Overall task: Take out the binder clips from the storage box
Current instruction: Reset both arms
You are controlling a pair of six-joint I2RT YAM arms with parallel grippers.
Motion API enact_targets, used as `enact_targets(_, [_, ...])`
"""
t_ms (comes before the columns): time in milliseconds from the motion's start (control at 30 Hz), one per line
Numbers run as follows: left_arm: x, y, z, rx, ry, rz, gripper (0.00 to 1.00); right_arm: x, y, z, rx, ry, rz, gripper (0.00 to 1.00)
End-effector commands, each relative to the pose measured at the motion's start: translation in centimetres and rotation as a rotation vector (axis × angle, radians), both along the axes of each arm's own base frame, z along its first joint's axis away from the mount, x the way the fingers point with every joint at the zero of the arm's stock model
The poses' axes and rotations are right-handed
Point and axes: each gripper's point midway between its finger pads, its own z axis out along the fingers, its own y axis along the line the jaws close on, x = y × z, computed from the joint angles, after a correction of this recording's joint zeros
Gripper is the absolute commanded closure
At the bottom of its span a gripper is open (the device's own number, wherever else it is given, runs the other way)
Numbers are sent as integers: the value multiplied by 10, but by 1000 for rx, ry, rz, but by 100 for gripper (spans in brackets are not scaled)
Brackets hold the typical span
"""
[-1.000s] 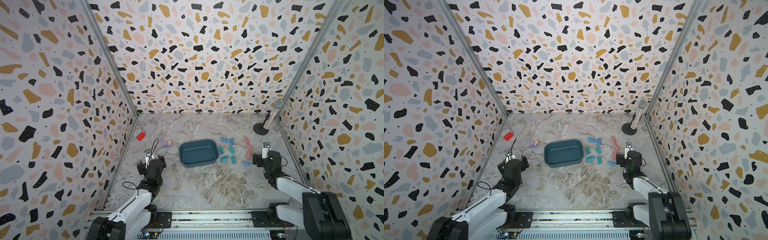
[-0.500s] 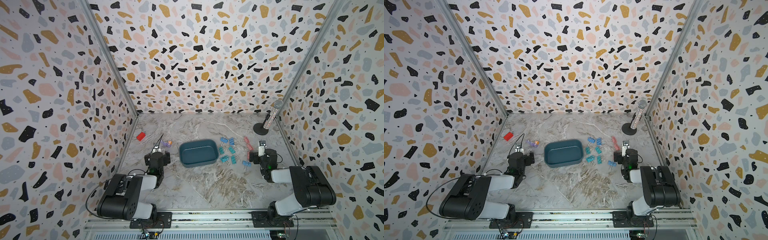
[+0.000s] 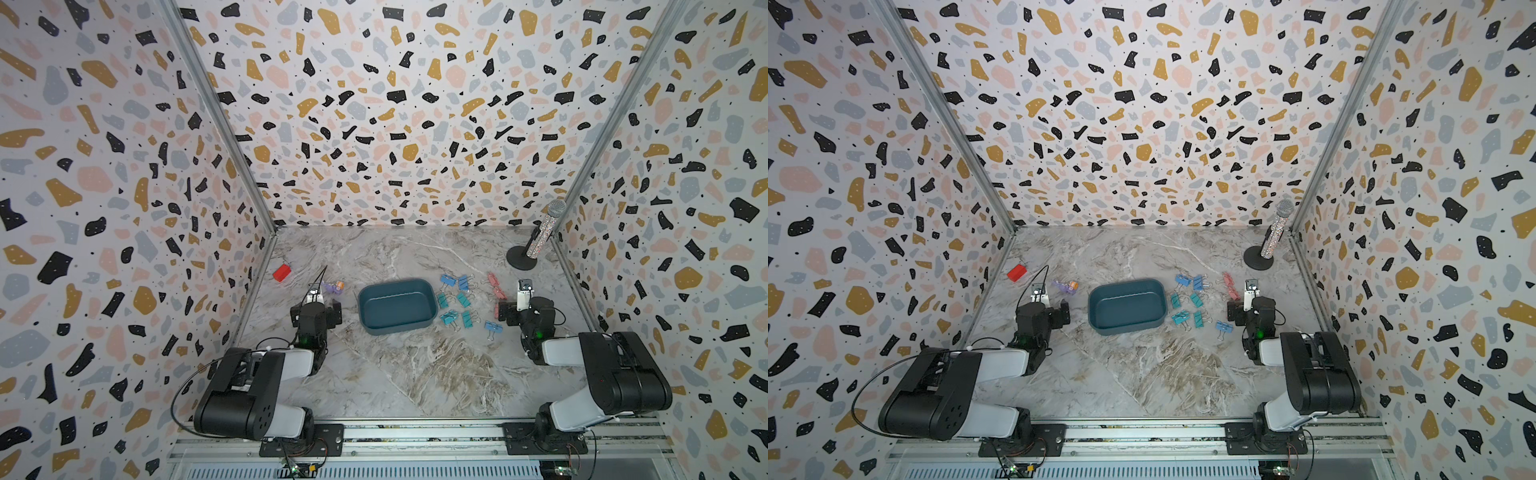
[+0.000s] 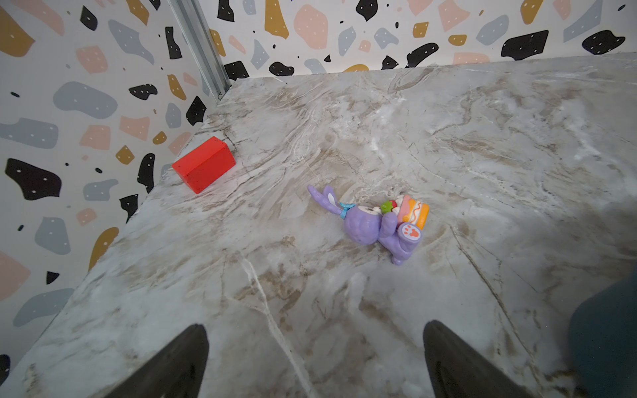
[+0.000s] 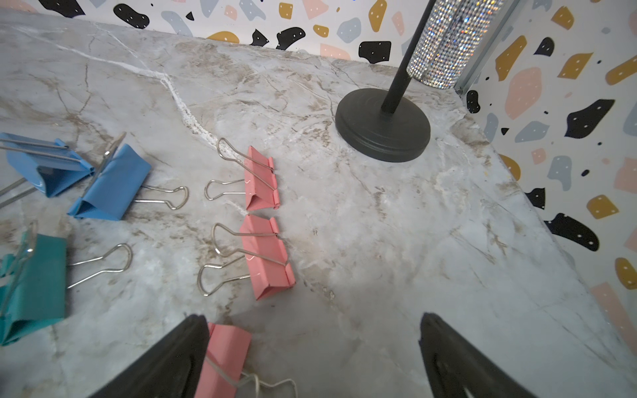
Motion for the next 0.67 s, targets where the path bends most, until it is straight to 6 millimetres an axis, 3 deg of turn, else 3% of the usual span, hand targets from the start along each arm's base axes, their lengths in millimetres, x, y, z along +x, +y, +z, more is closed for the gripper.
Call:
enact_targets(0, [10, -1, 19, 1, -61, -9, 0, 6, 0, 13, -3, -43, 4, 0])
enact_targets(633, [10, -2, 18, 1, -58, -11, 0, 6, 0, 14, -3, -46, 4, 0])
